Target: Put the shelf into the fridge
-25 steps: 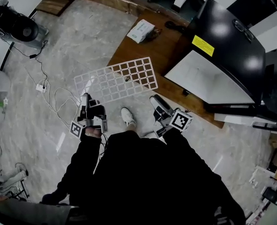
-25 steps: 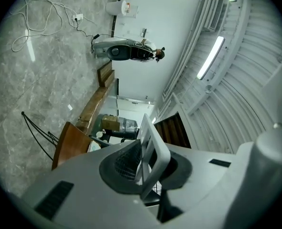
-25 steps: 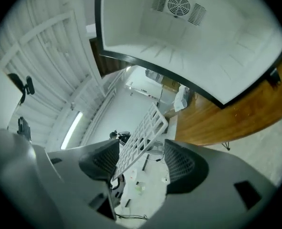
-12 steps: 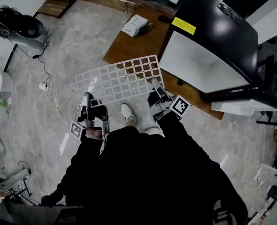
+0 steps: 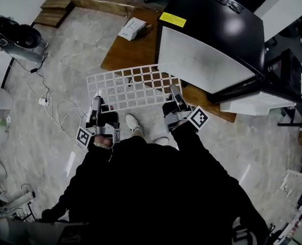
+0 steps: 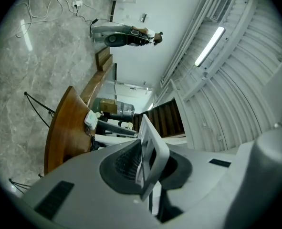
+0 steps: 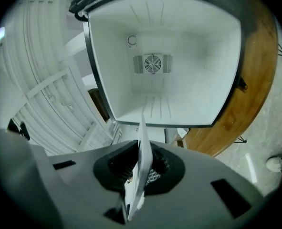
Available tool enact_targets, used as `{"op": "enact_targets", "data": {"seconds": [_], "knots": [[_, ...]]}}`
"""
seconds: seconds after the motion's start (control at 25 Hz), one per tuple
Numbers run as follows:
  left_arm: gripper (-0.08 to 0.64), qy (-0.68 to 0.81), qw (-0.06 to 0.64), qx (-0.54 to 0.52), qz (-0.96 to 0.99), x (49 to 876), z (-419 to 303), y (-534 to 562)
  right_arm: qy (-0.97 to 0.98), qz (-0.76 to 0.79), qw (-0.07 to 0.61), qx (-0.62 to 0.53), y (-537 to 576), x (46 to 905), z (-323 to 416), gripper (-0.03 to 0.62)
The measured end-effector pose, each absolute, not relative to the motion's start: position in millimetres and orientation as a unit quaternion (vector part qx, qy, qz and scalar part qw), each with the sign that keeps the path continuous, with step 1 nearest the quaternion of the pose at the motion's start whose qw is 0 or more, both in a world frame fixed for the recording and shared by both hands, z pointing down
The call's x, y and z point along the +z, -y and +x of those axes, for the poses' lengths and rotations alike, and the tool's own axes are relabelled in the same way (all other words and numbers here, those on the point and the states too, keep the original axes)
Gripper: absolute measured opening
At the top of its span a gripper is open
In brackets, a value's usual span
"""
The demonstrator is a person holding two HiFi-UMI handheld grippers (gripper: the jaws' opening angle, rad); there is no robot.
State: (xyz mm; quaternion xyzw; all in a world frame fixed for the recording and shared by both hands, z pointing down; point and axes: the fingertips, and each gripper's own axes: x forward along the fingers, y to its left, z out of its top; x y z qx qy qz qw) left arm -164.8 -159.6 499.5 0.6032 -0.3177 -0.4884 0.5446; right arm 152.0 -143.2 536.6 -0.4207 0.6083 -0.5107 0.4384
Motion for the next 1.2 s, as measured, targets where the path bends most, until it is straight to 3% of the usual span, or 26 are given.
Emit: {"op": "enact_targets", "data": {"seconds": [0.64,1.2], "knots": [[0.032,0.244,0.610,-0.361,0.662,501,18,176,-0.521,-0.544,0.524,-0.398,34,505,307,0.032],[0.032,0.190,0.656,-0.278,0.675,511,100,241,-0.451,-0.606,0.552,-0.352,36,506,347,0.032]]}}
